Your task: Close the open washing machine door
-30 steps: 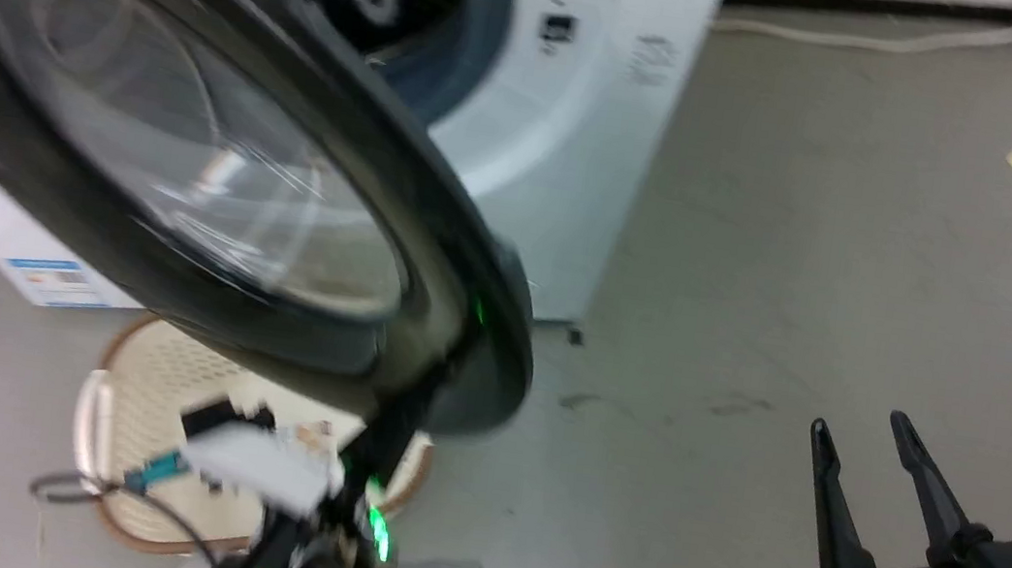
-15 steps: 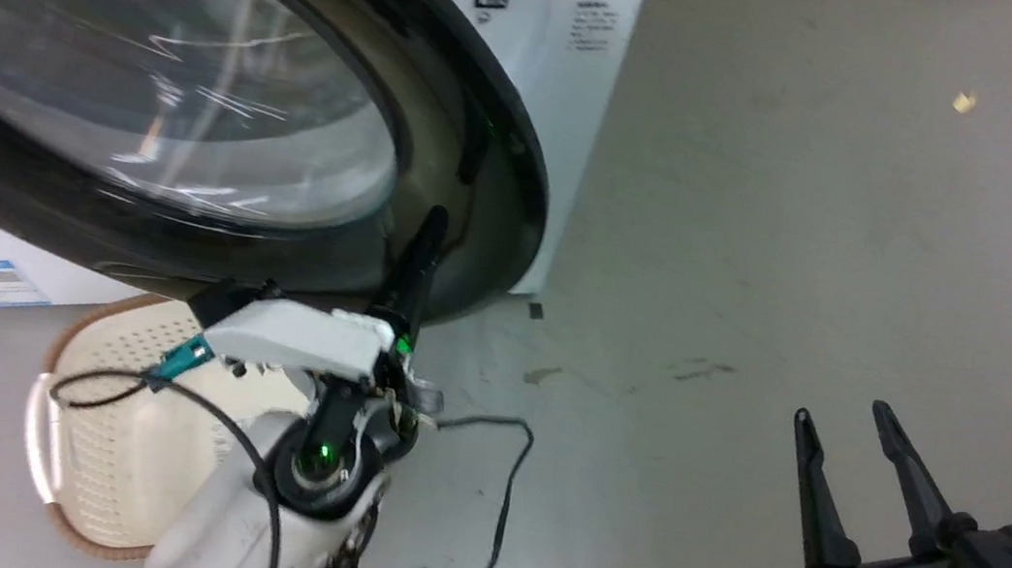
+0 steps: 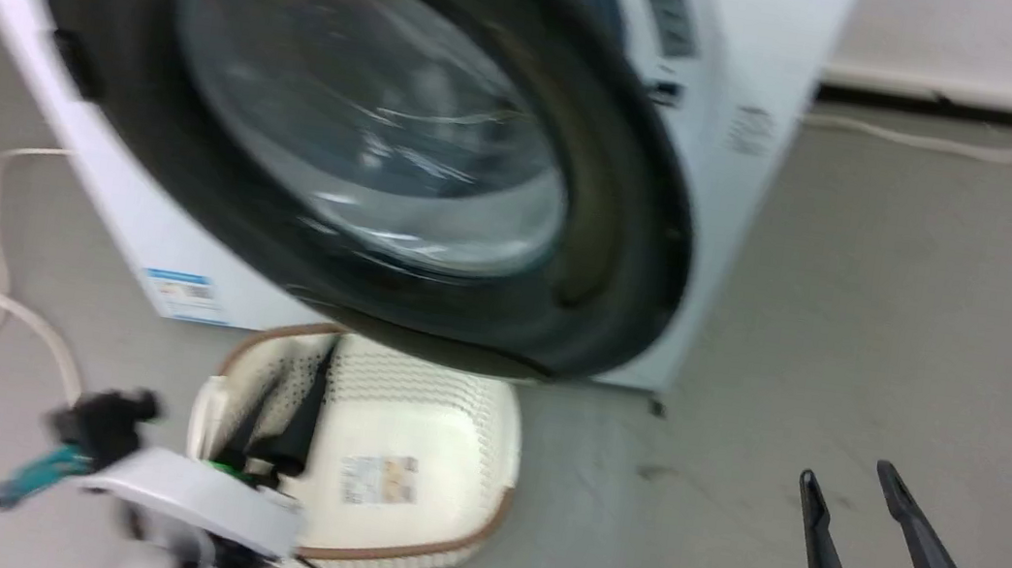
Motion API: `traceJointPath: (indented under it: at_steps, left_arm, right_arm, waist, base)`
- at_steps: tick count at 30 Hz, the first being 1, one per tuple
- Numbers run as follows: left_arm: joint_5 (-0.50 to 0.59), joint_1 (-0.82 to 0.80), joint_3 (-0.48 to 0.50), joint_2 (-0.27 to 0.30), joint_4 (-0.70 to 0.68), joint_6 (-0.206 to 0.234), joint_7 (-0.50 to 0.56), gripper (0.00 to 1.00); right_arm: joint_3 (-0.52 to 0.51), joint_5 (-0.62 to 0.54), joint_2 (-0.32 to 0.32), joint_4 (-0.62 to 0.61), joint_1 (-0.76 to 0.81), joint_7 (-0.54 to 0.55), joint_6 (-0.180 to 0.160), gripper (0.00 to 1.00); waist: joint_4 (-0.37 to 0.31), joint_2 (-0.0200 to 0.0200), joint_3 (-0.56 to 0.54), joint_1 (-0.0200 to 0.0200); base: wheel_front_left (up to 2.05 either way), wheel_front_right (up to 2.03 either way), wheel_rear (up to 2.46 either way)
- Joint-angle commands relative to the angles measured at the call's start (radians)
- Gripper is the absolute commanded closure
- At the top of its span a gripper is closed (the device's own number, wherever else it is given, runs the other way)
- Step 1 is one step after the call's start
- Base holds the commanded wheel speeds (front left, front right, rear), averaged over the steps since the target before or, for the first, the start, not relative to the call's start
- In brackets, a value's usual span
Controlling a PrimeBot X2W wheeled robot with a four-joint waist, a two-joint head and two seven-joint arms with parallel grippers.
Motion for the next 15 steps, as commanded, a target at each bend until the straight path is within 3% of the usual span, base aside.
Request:
traceJointPath:
  at_steps: [1,7,11,15]
  left_arm:
    - [0.070,0.015,0.039,-0.003,-0.008,0.011,-0.005,0.00]
    - [0.532,0.125,0.234,-0.084,-0.111,0.058,-0.006,0.00]
    - [0.787,0.188,0.271,-0.099,-0.160,0.076,-0.006,0.00]
    - [0.953,0.241,0.266,-0.107,-0.191,0.093,-0.006,0.00]
  right_arm:
    - [-0.002,0.006,-0.005,-0.008,0.014,-0.003,0.001,0.00]
    - [0.004,0.002,0.008,-0.026,0.033,-0.003,0.001,0.00]
    - [0.008,-0.007,0.025,-0.026,0.041,-0.003,0.001,0.00]
    - [0.014,-0.018,0.036,-0.013,0.044,-0.003,0.001,0.00]
  waist:
    - [0.078,0.0000,-0.055,0.0002]
    - [0.150,0.0000,-0.081,0.0002]
    - [0.175,0.0000,-0.087,0.0002]
    - [0.183,0.0000,-0.086,0.0002]
  base:
    - [0.00,0.00,0.00]
    - [0.00,0.00,0.00]
    - [0.00,0.00,0.00]
    - [0.00,0.00,0.00]
